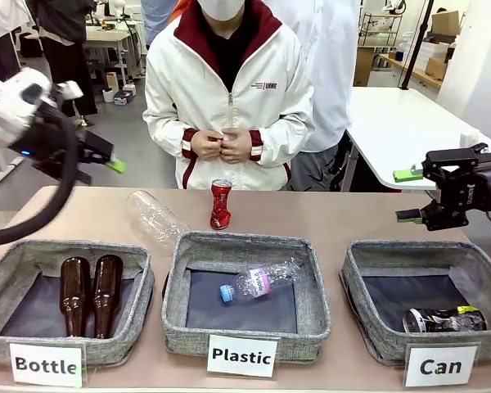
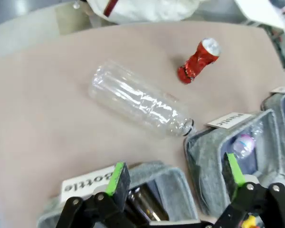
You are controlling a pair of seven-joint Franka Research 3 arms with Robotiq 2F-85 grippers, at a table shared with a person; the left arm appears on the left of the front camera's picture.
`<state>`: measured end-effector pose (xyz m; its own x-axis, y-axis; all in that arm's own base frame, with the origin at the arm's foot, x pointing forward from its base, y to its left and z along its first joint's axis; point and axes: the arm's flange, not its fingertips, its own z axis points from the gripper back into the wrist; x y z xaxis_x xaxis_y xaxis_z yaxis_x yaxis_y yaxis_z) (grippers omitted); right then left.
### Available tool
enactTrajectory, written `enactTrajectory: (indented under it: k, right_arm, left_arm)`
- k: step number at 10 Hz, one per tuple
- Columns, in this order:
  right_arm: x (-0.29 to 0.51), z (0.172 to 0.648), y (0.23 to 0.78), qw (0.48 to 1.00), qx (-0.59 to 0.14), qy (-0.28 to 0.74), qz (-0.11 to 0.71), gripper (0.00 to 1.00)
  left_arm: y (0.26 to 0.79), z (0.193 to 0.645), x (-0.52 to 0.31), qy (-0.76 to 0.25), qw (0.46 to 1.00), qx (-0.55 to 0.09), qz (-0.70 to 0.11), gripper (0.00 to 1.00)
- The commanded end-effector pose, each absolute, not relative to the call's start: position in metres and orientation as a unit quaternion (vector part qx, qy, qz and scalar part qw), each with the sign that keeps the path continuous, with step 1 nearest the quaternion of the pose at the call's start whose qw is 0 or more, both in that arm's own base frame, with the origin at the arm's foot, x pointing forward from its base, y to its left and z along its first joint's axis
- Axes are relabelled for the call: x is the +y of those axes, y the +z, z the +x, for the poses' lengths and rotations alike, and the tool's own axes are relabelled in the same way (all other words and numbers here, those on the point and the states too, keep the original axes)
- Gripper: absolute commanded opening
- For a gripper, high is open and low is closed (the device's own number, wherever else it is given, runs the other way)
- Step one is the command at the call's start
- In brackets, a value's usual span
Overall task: Sort the can waste into the basket.
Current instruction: Pick up the can waste from the table and place it in the right Fabric basket.
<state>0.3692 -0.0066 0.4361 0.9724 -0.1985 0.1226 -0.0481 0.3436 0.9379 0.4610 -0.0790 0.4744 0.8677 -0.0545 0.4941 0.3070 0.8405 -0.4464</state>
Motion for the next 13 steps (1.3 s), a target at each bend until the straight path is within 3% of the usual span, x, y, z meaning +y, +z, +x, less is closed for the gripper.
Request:
enactTrajectory:
  k: [1,2,3,6,7,8,10,12,13]
  right_arm:
    - [-0.008,0.369,0.436,0.814,-0.109,-0.039,0.569,1.00]
    - [-0.008,0.369,0.436,0.814,-0.109,-0.039,0.569,1.00]
    - [-0.008,0.369,0.436,0.814,-0.109,-0.039,0.569,1.00]
    - [-0.008,0.369,0.436,0.814,-0.109,-0.039,0.569,1.00]
    - [-0.008,0.369,0.436,0.814,-0.109,-0.039,0.569,1.00]
    - [-0.008,0.369,0.436,0.814,-0.109,-0.039,0.569,1.00]
    - [-0.008,0.369,0.436,0.814,-0.109,-0.039,0.569,1.00]
    - [-0.008,0.369,0.436,0.814,-0.109,-0.039,0.569,1.00]
    - [-0.008,0.369,0.436,0.814,-0.109,-0.039,0.569,1.00]
  left_arm:
    - [0.476,0.475,-0.081,-0.091,0.943,-0.225,-0.228,1.00]
    - [0.482,0.470,-0.068,-0.028,0.967,-0.190,-0.168,1.00]
    - [0.464,0.471,-0.090,-0.103,0.934,-0.230,-0.253,1.00]
    - [0.463,0.475,-0.088,-0.083,0.946,-0.219,-0.224,1.00]
    - [0.460,0.498,-0.090,-0.130,0.936,-0.226,-0.235,1.00]
    - [0.469,0.517,-0.076,-0.223,0.894,-0.201,-0.333,1.00]
    - [0.526,0.515,0.022,-0.211,0.876,-0.197,-0.386,1.00]
    - [0.570,0.470,0.113,-0.211,0.879,-0.181,-0.387,1.00]
    - [0.581,0.452,0.140,-0.194,0.878,-0.214,-0.381,1.00]
